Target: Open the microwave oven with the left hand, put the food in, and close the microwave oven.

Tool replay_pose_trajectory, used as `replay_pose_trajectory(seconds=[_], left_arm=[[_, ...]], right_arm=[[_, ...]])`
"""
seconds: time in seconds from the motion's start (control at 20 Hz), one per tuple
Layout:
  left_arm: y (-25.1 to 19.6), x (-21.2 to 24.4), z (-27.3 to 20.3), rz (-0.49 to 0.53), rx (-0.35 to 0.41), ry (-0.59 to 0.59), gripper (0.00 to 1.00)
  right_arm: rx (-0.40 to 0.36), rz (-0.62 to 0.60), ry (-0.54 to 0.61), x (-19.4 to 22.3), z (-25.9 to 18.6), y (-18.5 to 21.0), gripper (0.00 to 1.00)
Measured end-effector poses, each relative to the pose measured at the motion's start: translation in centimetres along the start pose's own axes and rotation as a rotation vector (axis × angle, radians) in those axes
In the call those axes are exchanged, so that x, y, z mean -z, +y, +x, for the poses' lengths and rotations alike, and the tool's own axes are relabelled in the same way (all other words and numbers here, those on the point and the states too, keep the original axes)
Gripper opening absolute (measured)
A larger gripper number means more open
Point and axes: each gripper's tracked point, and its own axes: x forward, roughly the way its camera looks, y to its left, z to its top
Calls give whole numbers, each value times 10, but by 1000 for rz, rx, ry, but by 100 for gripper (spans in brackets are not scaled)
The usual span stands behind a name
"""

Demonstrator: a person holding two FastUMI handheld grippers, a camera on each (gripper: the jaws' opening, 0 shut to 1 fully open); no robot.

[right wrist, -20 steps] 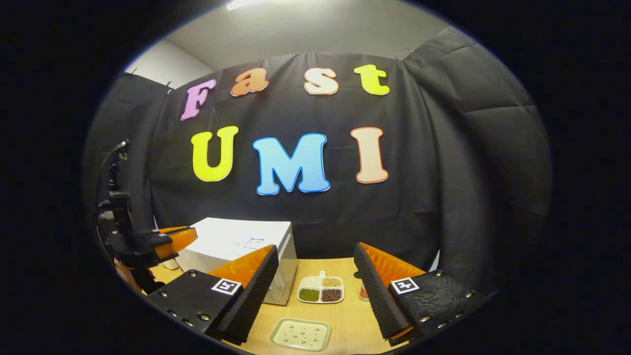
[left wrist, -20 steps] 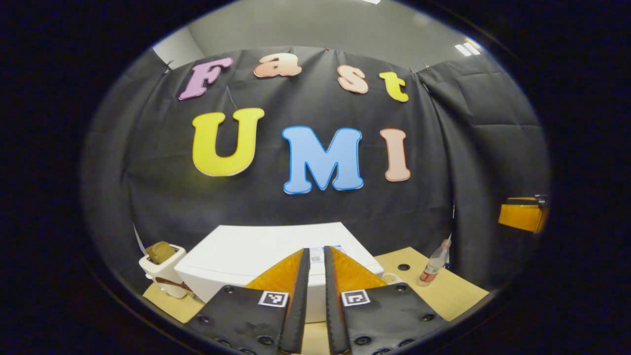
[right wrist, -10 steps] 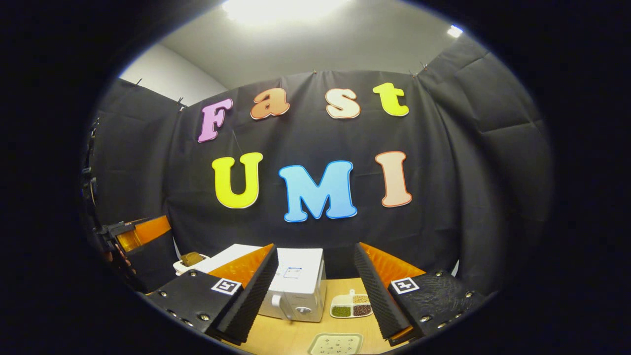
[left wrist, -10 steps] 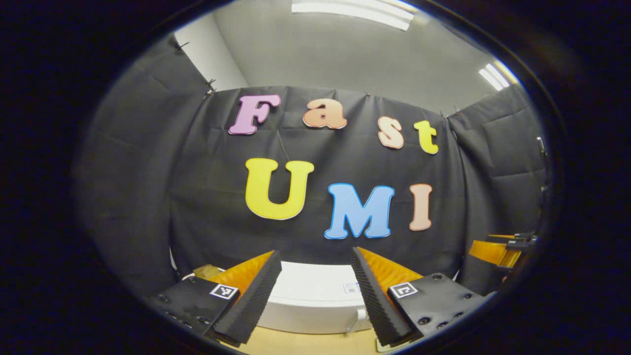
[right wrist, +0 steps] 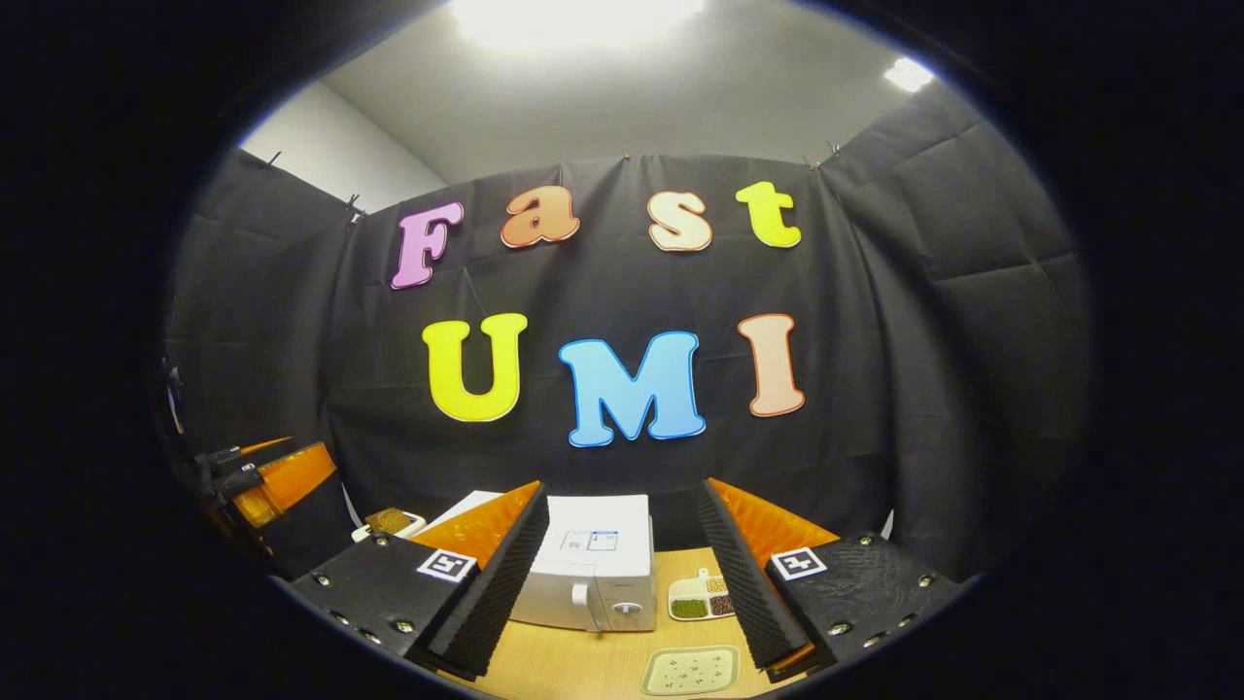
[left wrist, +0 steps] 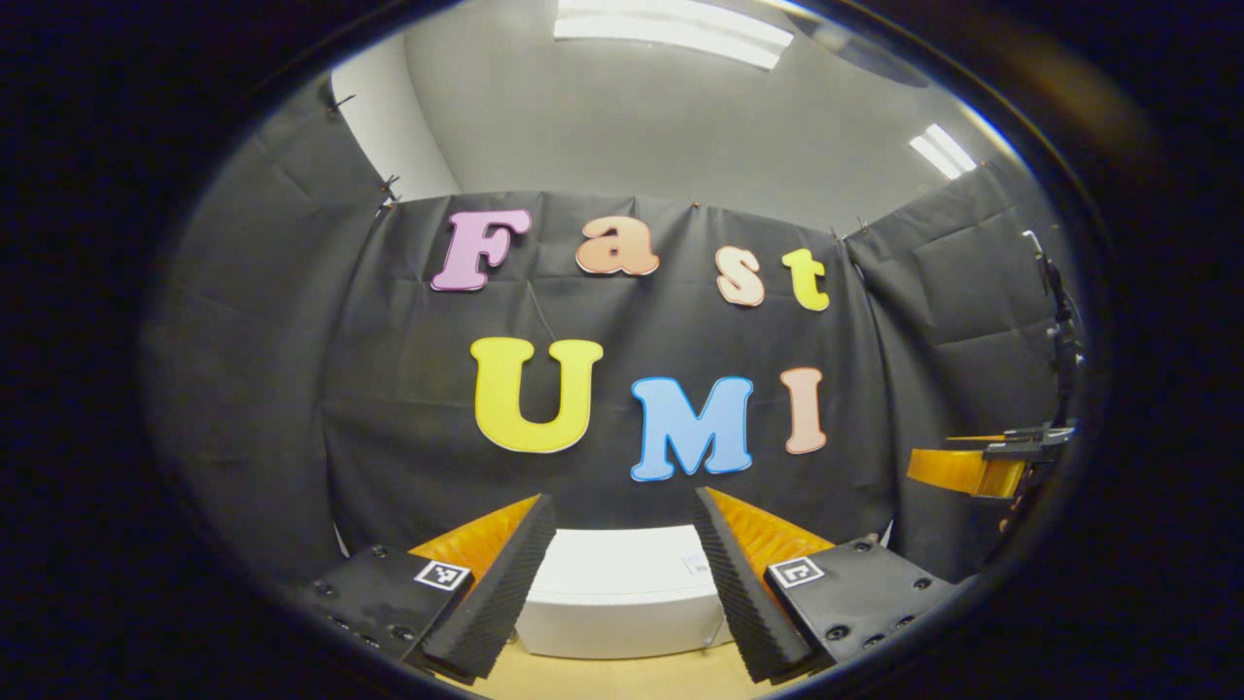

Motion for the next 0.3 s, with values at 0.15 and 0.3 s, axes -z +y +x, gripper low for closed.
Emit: replay_pose_trajectory(seconds=[0.15, 0.3], left_arm=[[7, 6, -4, 3, 4, 14, 96], [11, -6, -11, 16, -8, -15, 96]], right_arm=[[5, -5, 5, 3, -6, 9, 94], [-10, 8, 2, 4, -2, 14, 94]])
